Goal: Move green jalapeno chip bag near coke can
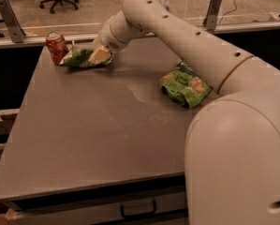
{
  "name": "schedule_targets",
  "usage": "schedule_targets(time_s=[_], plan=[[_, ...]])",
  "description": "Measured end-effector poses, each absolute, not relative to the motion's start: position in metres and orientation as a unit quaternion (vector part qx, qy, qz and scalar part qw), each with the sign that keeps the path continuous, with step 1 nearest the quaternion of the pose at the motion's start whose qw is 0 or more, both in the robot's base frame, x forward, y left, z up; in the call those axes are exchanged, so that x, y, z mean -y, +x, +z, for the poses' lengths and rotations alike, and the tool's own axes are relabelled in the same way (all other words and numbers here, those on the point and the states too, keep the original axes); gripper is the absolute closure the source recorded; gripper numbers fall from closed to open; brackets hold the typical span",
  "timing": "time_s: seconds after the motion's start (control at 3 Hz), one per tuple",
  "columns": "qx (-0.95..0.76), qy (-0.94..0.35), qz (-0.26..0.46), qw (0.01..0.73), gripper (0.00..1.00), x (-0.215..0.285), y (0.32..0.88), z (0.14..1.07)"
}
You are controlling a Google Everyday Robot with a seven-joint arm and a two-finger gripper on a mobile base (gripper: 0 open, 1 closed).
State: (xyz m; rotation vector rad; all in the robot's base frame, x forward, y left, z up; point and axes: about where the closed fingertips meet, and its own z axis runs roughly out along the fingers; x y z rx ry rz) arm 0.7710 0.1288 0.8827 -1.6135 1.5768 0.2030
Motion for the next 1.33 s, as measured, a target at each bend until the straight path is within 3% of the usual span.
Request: schedule_targets(time_s=[0.33,0.67,1.0,1.33], plan=[[-0.617,-0.653,0.106,0.426,0.0,-0.106,0.755,0.907],[-0.59,-0.663,0.132,0.441,0.0,-0.055,0.719,0.967],[-0.579,-0.664,0.106,0.461,0.0,0.013,0.674,1.036],[-0.578,-0.665,0.102,0.461,0.0,0.02,0.666,1.045]])
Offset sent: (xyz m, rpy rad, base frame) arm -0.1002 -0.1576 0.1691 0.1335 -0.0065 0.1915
